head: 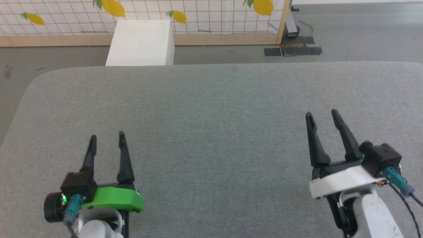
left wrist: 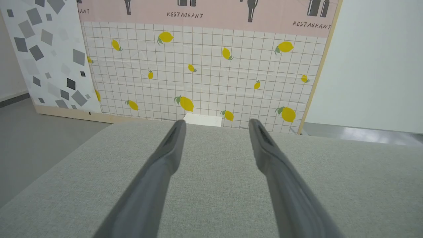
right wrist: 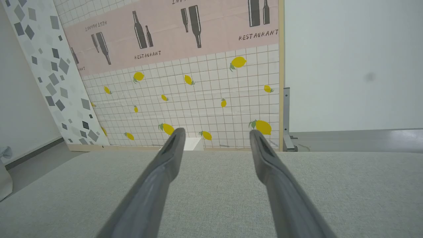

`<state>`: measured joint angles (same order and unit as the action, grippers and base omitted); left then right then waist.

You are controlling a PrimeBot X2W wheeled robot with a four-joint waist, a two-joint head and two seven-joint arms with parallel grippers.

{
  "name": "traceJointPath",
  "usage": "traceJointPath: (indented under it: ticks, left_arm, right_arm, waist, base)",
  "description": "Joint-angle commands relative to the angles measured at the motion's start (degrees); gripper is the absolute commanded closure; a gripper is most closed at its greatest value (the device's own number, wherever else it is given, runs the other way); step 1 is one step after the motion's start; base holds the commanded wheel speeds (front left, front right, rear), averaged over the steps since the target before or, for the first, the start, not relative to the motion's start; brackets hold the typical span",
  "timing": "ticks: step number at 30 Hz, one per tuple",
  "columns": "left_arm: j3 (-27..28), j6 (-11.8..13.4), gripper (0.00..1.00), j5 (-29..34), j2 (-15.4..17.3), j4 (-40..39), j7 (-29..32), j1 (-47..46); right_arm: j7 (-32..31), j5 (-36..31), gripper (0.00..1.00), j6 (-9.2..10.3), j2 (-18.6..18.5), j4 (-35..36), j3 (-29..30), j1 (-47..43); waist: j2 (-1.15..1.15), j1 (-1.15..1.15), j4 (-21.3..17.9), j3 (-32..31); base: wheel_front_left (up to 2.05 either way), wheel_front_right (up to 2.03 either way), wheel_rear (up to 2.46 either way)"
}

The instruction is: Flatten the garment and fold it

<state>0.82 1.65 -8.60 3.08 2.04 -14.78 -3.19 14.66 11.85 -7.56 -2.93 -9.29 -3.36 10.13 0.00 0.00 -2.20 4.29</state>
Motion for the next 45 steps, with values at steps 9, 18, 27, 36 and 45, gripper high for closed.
traceJointPath:
  ticks: [9, 18, 27, 36, 45]
  left_arm:
    - [-3.5, 1.2, 0.00, -0.8, -0.2, 2.8, -0.2, 1.4]
    - [-3.9, 1.7, 0.00, -2.4, -0.2, 2.7, -0.2, 1.8]
    - [-4.1, 1.4, 1.00, -2.0, 0.0, 2.8, 0.1, 1.0]
    - [-4.0, 1.3, 1.00, -1.5, -0.1, 2.6, 0.8, 1.1]
    - [-3.7, 1.1, 1.00, -0.7, -0.1, 2.2, 1.8, 1.2]
  right_arm:
    - [0.3, 0.0, 0.00, 0.08, 0.0, 1.7, -0.4, -4.7]
    - [0.3, -0.2, 0.00, 0.08, 0.0, 0.6, -0.8, -6.4]
    - [-0.1, 0.1, 1.00, 0.00, 0.0, 0.2, -0.6, -5.6]
    - [-0.7, -0.4, 1.00, 0.00, 0.0, 0.6, -0.4, -5.8]
    - [-1.8, -1.3, 1.00, 0.01, 0.0, 1.3, -0.1, -6.2]
  waist:
    - [0.00, 0.00, 0.5, -0.3]
    - [0.00, 0.00, 0.1, -0.3]
    - [0.00, 0.00, 0.1, -0.3]
    - [0.00, 0.00, 0.2, -0.5]
    - [0.00, 0.00, 0.3, -0.8]
  base:
    - [0.00, 0.00, 0.00]
    - [0.00, 0.00, 0.00]
    - [0.00, 0.00, 0.00]
    - [0.00, 0.00, 0.00]
    - [0.00, 0.00, 0.00]
